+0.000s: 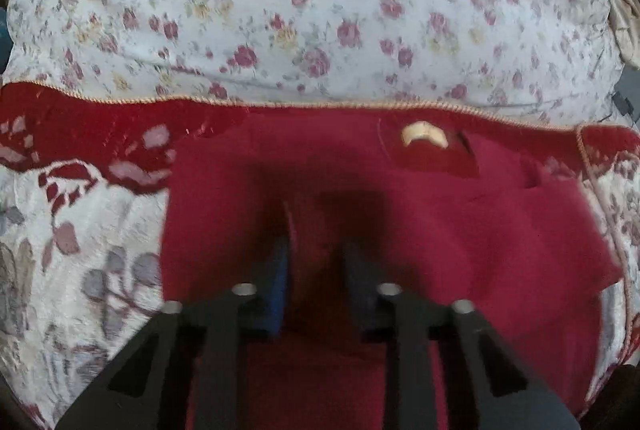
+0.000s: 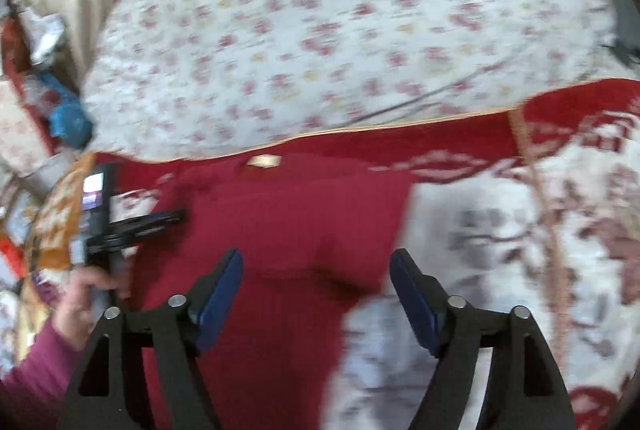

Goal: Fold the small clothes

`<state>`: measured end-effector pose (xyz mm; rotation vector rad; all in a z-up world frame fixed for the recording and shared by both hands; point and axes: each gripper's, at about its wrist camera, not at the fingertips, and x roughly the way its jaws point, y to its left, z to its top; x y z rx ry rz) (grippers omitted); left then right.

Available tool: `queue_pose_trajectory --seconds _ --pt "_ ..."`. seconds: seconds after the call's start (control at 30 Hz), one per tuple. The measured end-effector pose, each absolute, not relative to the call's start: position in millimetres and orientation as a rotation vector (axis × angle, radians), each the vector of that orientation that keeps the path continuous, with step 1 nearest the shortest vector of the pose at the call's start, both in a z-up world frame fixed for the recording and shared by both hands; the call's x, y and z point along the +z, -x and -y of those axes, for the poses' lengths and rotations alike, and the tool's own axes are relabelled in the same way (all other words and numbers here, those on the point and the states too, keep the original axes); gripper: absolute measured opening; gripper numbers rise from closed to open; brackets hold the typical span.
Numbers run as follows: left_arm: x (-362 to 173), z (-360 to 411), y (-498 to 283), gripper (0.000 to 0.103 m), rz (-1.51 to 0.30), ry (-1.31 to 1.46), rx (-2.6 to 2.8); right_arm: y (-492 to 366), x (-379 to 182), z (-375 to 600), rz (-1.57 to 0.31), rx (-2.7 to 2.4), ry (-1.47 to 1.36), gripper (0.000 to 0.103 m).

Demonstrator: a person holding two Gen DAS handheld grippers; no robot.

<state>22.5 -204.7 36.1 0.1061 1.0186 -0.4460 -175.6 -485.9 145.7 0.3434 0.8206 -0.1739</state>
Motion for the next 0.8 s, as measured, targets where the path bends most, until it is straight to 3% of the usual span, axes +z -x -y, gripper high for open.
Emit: queue_pose_trajectory --seconds 0.03,0.07,0.17,0.47,0.5,0.57,0.6,0.63,0.67,0.73,0.8 --pt "44.8 196.9 -23.5 0.006 -1.007 -0.059 -0.462 175.6 140.3 494.2 -0.836 -0.196 -0.362 0.081" --pt "55.7 185.8 -25.6 0.005 -0.992 -0.002 -0.471 174.7 134.8 500.0 -0.846 -0.195 -0.384 0.081" --pt "72.5 160.4 -32.3 0.005 -0.952 0.057 -0.425 167.5 122.4 505.0 -0.869 -0.169 -0.424 0.081" --pt "46.7 156.1 -40.1 0.005 -1.02 0.025 -0.353 107.9 78.9 505.9 -0.978 -0.106 -0.568 0.081" --pt "45.6 158.3 -38.7 0.005 -1.021 0.016 -0.357 100.2 67.0 506.5 -1.023 -0.112 -0.584 0.071" --pt "44.8 161.7 -36.3 0.007 -1.018 -0.008 -0.349 95.7 54.1 504.3 -1.078 -0.103 -0.58 0.027" --pt "43.9 162.4 -35.3 0.01 -1.019 -0.022 -0.342 98.3 59.3 500.9 -1.058 -0.102 -0.535 0.026" --pt "42.9 162.3 -35.5 0.023 -1.023 -0.025 -0.338 101.6 66.5 496.9 -1.04 -0.113 -0.471 0.025" --pt "41.8 161.6 -35.5 0.045 -1.028 -0.019 -0.339 105.7 73.3 493.7 -1.028 -0.139 -0.405 0.022" --pt "40.4 161.3 -34.1 0.064 -1.017 -0.013 -0.327 112.5 76.8 495.8 -1.022 -0.205 -0.358 0.017" --pt "37.8 165.2 -34.1 0.064 -1.012 -0.047 -0.302 113.1 67.1 500.5 -1.06 -0.222 -0.349 0.016"
